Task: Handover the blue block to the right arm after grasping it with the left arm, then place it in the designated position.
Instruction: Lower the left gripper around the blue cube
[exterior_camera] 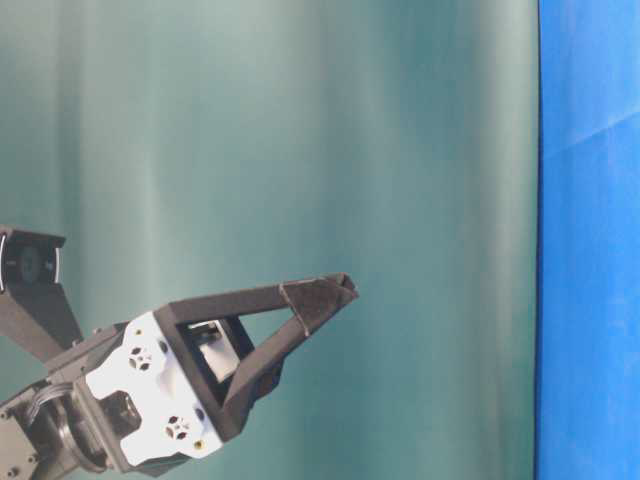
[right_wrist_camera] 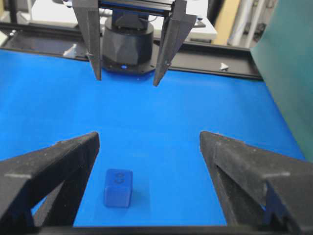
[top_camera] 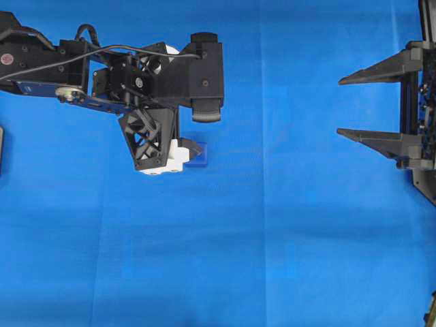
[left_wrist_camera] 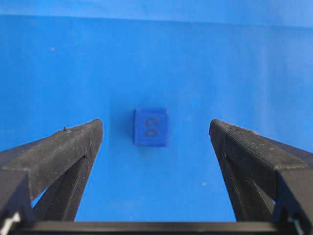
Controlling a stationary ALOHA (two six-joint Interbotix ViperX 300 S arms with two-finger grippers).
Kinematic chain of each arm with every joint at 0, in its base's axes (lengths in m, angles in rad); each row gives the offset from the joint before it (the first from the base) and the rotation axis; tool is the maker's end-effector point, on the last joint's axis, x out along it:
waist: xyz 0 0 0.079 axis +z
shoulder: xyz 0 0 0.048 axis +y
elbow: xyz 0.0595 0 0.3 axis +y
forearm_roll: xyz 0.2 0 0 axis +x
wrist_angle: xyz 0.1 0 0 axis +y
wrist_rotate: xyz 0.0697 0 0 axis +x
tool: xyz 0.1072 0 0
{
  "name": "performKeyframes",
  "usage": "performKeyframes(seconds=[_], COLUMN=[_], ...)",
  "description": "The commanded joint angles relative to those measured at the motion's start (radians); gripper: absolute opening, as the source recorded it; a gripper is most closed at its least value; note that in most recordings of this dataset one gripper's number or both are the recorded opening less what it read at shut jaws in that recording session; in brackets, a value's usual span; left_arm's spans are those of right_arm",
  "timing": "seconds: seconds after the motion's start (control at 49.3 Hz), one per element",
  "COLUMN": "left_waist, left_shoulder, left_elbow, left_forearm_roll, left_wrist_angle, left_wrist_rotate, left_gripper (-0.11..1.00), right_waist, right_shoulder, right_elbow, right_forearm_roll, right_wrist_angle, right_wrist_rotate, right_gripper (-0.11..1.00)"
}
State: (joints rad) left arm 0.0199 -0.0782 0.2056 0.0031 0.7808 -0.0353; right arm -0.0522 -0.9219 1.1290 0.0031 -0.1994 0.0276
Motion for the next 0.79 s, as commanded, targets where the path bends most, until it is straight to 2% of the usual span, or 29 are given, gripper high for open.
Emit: performKeyframes(seconds=[0.0,0.77], left_waist=[-0.003,0.002], left_shoulder=[-0.015,0.161], left_elbow=[-0.006,0.196], left_forearm_roll=[0.003,0.003], left_wrist_angle=[-0.017,-0.354], left_wrist_rotate=[-0.002,-0.002], left_gripper=[0.93,0.93], right_waist=[-0.002,-0.002], right_shoulder=[0.006,0.026], right_elbow=[-0.029,-0.028], right_forearm_roll=[0.003,0.003], right_wrist_angle=[-0.005,-0.005], right_wrist_rotate=[0.002,0.002], right_gripper=[0.97,0.97])
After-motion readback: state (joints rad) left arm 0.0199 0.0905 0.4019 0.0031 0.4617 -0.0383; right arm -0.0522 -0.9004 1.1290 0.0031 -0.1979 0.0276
